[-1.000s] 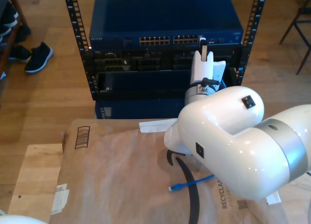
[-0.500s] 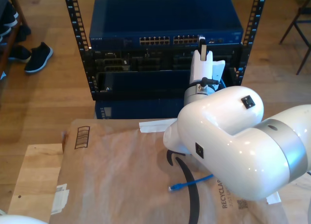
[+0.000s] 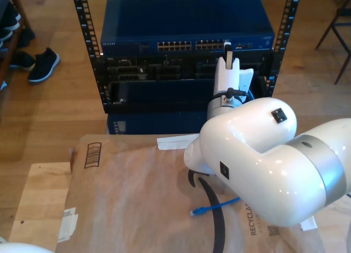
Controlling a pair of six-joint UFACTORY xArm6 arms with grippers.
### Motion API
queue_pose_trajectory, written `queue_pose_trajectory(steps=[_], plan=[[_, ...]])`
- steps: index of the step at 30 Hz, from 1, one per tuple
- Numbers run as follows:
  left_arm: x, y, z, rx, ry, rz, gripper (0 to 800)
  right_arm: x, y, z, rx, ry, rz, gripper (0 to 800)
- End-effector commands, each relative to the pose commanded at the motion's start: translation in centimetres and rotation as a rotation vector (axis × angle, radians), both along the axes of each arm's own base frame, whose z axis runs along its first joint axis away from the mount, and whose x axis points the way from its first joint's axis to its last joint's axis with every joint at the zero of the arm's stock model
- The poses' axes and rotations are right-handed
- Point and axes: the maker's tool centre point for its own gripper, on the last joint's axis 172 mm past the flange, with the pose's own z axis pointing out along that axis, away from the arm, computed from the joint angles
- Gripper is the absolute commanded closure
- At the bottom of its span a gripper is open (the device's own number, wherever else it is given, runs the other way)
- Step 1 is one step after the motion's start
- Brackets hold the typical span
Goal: Grab the cable and plug it in
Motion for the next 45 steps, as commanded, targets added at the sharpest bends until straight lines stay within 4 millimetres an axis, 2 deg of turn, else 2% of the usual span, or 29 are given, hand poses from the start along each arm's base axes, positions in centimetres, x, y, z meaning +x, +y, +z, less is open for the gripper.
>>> queue_pose_trajectory(steps=[7,24,31,41,42,43,44,45], plan=[[0.0,0.1,0.0,0.002,0.000,0.000,1,0.4,0.3,0.8,0.007,-0.018,0.003,800],[0.0,0.0,0.0,0.000,0.000,0.000,1,0.6,0.2,0.0,0.005,-0.010,0.002,800],[0.0,0.0,0.0,0.000,0.000,0.000,1,1.2,0.6,0.5,0.016,-0.030,0.003,800],[0.0,0.0,0.0,0.000,0.000,0.000,1,1.2,0.7,0.5,0.013,-0.030,0.007,800],[0.0,0.0,0.0,0.000,0.000,0.000,1,1.2,0.7,0.6,0.014,-0.031,0.007,769],[0.0,0.0,0.0,0.000,0.000,0.000,1,1.3,1.0,0.7,0.009,-0.033,0.015,600],[0.0,0.0,0.0,0.000,0.000,0.000,1,1.2,1.1,0.7,0.005,-0.029,0.023,527],[0.0,0.0,0.0,0.000,0.000,0.000,1,1.2,1.2,0.5,0.002,-0.025,0.026,526]])
